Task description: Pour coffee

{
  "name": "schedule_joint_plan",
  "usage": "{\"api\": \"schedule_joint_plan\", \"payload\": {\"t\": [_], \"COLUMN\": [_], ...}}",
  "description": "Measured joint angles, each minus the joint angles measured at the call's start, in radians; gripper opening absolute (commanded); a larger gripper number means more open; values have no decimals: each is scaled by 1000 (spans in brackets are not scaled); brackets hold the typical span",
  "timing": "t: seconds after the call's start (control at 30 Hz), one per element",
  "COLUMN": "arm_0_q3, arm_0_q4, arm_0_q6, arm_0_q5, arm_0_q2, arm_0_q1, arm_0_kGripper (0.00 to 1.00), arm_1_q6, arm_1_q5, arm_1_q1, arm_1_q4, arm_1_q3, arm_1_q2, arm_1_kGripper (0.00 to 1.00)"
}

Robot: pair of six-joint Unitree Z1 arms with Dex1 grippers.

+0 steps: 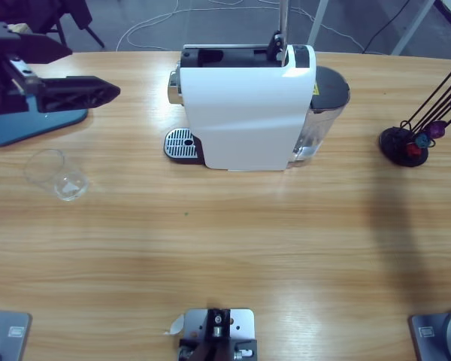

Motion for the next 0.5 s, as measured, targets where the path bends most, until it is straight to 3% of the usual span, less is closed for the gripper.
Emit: {"api": "schedule_joint_plan", "payload": {"t": [0.5], "arm_0_q3": [0], "arm_0_q4": [0], "arm_0_q6": [-3], "arm_0_q5": [0], "arm_0_q2": [0], "arm_0_q1": [-2], "arm_0_kGripper": [1000], "arm_1_q6": [1], "arm_1_q5": [-51], "arm_1_q1": [86], "arm_1_q4": [290], "arm_1_q3": [-173], "arm_1_q2": [-226], "arm_1_kGripper": [0]}}
